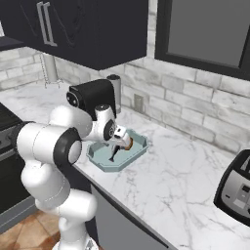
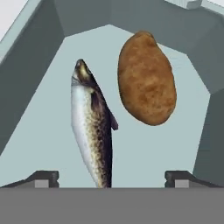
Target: Place one potato and one fish in each tupperware on the nearby counter, to pack two identical lunches.
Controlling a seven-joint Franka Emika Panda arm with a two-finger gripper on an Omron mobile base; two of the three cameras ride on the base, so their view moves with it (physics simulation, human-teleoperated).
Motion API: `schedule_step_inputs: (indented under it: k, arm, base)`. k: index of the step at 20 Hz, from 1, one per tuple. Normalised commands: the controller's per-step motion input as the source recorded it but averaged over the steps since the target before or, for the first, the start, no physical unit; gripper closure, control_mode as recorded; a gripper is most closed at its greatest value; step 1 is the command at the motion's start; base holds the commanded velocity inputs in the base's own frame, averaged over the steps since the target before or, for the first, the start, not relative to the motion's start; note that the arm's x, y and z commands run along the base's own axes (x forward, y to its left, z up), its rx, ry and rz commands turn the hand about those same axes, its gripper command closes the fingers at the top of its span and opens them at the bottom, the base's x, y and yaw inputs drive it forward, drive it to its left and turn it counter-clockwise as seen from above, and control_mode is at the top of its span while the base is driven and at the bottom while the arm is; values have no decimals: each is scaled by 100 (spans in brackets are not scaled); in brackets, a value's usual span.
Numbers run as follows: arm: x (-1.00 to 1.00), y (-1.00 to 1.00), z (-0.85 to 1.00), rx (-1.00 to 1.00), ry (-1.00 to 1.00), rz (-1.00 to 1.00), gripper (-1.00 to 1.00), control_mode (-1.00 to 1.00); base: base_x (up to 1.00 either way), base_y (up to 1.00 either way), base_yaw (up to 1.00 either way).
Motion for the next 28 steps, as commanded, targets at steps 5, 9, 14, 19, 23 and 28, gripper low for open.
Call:
schedule_step_inputs:
  k: [5,9,14,19,23,28]
  arm:
    - [-70,-7,74,0,0,-12,-100,-100]
    - [-97,-15,57,0,-1,-10,-100,-100]
    - [-100,-15,46,0,-9,-9,-100,-100]
    - [-100,-37,39,1,-14,-11,-100,-100]
    - [-89,-66,43,9,-17,-11,-100,-100]
    - [-81,-55,66,9,-23,-6,-100,-100]
  base:
    - [0,0,0]
    - [0,0,0]
    - [0,0,0]
    - [0,0,0]
    - [0,0,0]
    - [0,0,0]
